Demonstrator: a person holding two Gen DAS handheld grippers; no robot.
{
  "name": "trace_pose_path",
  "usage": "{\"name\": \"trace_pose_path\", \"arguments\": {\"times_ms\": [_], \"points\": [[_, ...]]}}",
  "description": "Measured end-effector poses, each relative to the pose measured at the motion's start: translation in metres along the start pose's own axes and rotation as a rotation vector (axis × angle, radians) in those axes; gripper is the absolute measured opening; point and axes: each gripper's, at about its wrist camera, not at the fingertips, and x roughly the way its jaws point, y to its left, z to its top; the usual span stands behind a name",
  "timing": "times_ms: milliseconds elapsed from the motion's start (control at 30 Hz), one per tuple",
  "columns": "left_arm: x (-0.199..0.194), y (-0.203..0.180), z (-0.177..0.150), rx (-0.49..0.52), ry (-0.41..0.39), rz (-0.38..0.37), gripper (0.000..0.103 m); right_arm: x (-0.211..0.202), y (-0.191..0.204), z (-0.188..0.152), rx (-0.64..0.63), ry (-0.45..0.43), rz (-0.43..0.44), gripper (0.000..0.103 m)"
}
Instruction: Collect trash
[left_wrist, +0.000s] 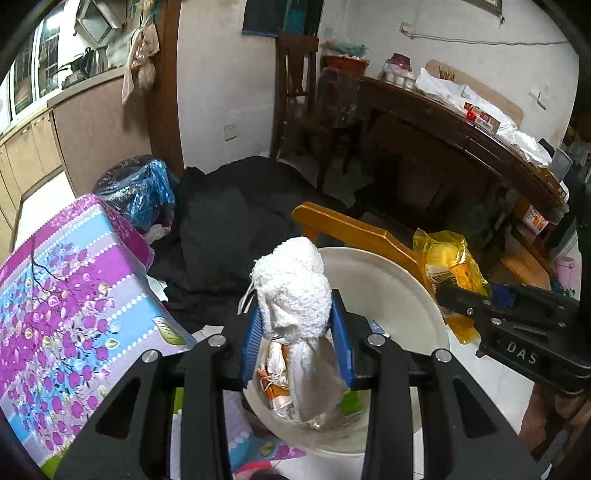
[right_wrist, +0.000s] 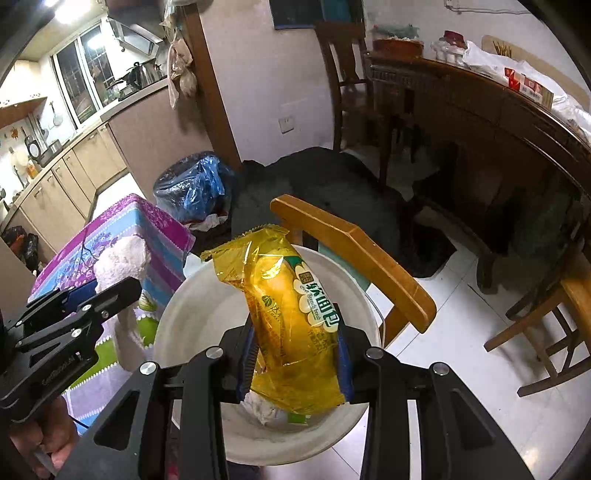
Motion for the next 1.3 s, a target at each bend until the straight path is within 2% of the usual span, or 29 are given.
{"name": "trace_pose_path", "arguments": {"times_ms": [767,967,1033,1133,1300], "points": [[0.014,-0.009,-0.002,0.019,0.031,-0.001,0.033,-0.001,0.008,-0.014,-0.017,0.005,-0.013,0.037],[0.019,-0.01,-0.004,0.025,0.049,0.011,0.04,0.0,0.007,-0.014,-0.01,0.007,-0.02,0.039],[0.02,-0.009,-0.005,0.02,0.049,0.017,0.053,0.001,0.007,-0.015,-0.01,0.009,-0.018,0.044],[0.02,-0.008,-0.006,0.018,0.047,0.028,0.06,0.0,0.007,-0.016,-0.002,-0.002,-0.017,0.052],[0.018,-0.009,-0.007,0.021,0.042,0.039,0.063,-0.001,0.005,-0.018,0.007,-0.014,-0.015,0.054]]}}
